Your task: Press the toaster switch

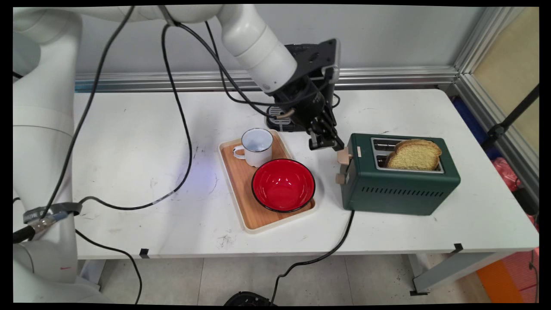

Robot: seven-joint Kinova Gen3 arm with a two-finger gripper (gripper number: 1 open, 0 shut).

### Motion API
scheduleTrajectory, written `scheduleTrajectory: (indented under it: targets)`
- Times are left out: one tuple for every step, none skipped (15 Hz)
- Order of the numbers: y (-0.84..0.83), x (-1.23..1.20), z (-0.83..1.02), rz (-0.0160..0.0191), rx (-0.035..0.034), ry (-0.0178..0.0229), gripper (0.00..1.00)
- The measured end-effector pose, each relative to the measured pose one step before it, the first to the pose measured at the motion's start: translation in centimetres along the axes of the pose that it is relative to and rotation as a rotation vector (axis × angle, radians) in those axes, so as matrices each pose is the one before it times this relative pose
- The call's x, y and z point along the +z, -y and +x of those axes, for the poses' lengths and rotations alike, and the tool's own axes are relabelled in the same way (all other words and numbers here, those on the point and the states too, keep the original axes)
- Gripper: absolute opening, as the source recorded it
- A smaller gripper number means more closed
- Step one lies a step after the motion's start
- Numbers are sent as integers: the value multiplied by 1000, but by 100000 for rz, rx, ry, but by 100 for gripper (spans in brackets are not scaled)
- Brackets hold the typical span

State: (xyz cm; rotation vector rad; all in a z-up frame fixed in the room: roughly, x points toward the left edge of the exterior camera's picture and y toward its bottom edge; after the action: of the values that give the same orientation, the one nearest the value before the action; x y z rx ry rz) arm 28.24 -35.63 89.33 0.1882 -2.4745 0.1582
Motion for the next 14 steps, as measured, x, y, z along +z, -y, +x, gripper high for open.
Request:
scheduleTrajectory:
  targets:
    - [67, 304, 56, 57, 250, 386, 0]
    - [67, 298, 60, 36, 203, 345, 0]
    - [91, 403, 81, 49, 236, 438, 0]
    - [73, 325, 60, 41, 130, 377, 0]
    - [46, 209, 37, 13, 42, 228, 0]
    - [80, 401, 87, 36, 26, 384, 0]
    - [43, 247, 48, -12, -21, 253, 0]
    - [56, 318, 59, -8, -59, 286, 0]
    - [40, 273, 37, -17, -26, 321, 0]
    - [26, 165, 26, -10, -28, 170, 0]
    - [50, 247, 21, 30, -13, 332, 0]
    - [54, 273, 14, 16, -20, 416, 0]
    - [55, 265, -6, -7, -106, 465, 0]
    - [39, 227, -27, -27, -105, 427, 0]
